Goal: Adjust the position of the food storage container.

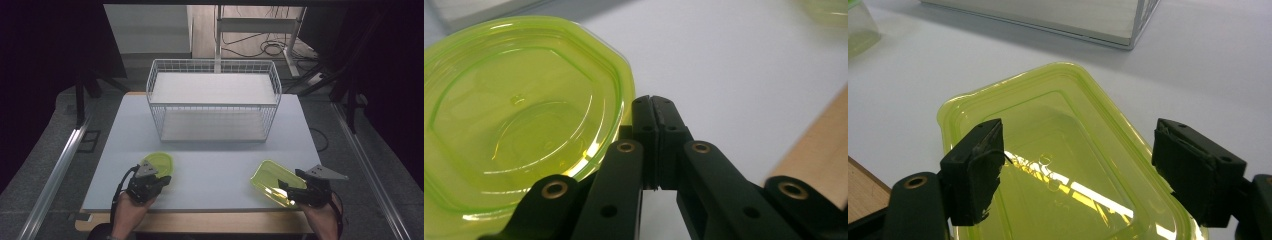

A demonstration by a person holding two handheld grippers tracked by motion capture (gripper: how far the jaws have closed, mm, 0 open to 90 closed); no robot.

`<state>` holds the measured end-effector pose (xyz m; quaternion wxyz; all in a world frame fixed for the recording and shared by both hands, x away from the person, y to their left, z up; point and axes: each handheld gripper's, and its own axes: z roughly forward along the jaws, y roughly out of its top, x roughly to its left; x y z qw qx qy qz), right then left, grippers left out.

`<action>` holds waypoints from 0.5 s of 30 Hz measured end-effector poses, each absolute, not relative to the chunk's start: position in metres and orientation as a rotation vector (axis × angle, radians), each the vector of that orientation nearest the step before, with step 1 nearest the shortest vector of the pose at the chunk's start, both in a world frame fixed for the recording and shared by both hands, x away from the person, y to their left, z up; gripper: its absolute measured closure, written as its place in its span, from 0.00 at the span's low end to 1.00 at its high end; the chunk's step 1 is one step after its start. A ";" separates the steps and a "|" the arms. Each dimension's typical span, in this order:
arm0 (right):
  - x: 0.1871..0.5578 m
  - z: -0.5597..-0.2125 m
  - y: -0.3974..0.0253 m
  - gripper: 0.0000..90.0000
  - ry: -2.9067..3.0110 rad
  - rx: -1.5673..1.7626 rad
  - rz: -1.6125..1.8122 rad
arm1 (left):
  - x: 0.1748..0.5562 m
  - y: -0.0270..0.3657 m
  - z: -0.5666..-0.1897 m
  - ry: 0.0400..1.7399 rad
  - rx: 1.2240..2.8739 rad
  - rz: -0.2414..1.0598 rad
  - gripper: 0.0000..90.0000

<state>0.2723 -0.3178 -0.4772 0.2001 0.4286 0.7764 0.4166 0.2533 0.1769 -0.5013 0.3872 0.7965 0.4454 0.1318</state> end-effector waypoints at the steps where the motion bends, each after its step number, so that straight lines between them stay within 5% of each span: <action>1: 0.272 -0.477 -0.318 0.25 2.169 1.203 1.162 | 0.256 0.180 -0.501 1.141 2.025 0.339 0.99; 8: 0.272 -0.474 -0.326 0.37 2.170 1.239 1.137 | 0.262 0.194 -0.502 1.171 1.991 0.351 0.97; 15: 0.266 -0.465 -0.341 0.72 2.167 1.294 1.095 | 0.247 0.178 -0.499 1.074 1.983 0.329 0.97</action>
